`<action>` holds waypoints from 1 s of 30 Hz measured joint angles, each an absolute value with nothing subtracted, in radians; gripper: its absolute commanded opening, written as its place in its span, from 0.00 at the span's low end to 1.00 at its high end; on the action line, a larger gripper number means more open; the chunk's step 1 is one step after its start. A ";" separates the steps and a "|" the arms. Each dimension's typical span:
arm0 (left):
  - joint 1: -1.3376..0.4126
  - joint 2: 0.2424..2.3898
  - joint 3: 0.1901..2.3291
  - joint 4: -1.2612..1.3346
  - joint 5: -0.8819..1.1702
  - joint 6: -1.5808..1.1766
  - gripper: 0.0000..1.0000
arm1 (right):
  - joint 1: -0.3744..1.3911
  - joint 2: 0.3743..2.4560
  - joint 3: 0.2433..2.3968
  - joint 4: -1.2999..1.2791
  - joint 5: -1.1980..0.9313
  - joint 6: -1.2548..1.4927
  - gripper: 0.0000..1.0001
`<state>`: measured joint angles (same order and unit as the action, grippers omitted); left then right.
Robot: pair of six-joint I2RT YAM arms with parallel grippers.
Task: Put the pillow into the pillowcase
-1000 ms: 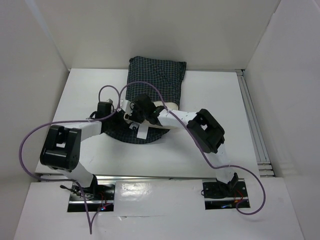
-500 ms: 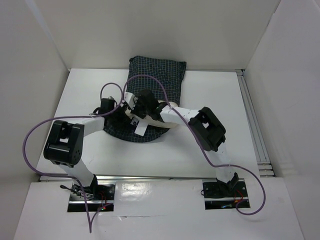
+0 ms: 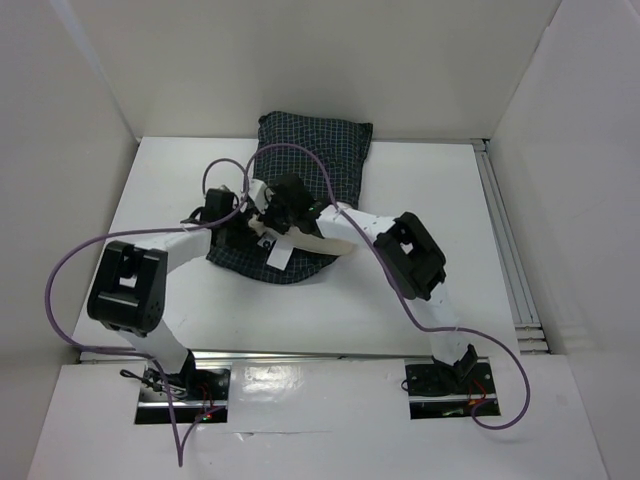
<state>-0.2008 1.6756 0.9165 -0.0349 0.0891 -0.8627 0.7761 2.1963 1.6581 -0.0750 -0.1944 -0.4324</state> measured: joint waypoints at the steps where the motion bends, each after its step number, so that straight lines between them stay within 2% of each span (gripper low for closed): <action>1: -0.204 1.650 0.913 -0.047 0.073 -0.859 0.00 | 0.776 2.212 1.681 -0.085 -0.192 -0.425 0.00; 8: -0.227 1.288 0.896 -0.128 0.006 -0.789 0.00 | 0.780 2.362 1.901 -0.166 -0.184 -0.364 0.00; 13: -0.219 1.197 0.896 -0.198 -0.028 -0.738 0.00 | 0.802 2.425 2.006 -0.202 -0.188 -0.327 0.00; 14: -0.219 1.197 0.896 -0.205 -0.029 -0.733 0.05 | 0.805 2.416 1.990 -0.196 -0.206 -0.328 0.09; 15: -0.220 1.201 0.897 -0.216 -0.029 -0.732 0.16 | 0.805 2.402 1.965 -0.182 -0.237 -0.327 0.18; 16: -0.220 1.214 0.907 -0.237 -0.030 -0.727 0.52 | 0.802 2.382 1.927 -0.158 -0.277 -0.325 0.28; 17: -0.219 1.239 0.934 -0.260 -0.028 -0.722 0.59 | 0.796 2.349 1.871 -0.132 -0.329 -0.322 0.49; 19: -0.215 1.293 0.994 -0.343 -0.015 -0.708 0.72 | 0.767 2.295 1.781 -0.096 -0.411 -0.288 0.62; 20: -0.215 1.309 1.009 -0.363 0.000 -0.704 0.84 | 0.748 2.271 1.747 -0.089 -0.458 -0.271 0.69; 21: -0.217 1.319 1.018 -0.367 0.014 -0.698 1.00 | 0.721 2.248 1.721 -0.090 -0.512 -0.251 0.80; 23: -0.215 1.316 1.020 -0.369 0.011 -0.700 1.00 | 0.681 2.210 1.692 -0.099 -0.607 -0.223 0.86; 25: -0.203 1.290 1.019 -0.345 0.012 -0.700 1.00 | 0.660 2.172 1.691 -0.112 -0.658 -0.194 1.00; 30: -0.196 1.140 1.014 -0.326 0.005 -0.699 1.00 | 0.610 2.040 1.677 -0.121 -0.698 -0.128 1.00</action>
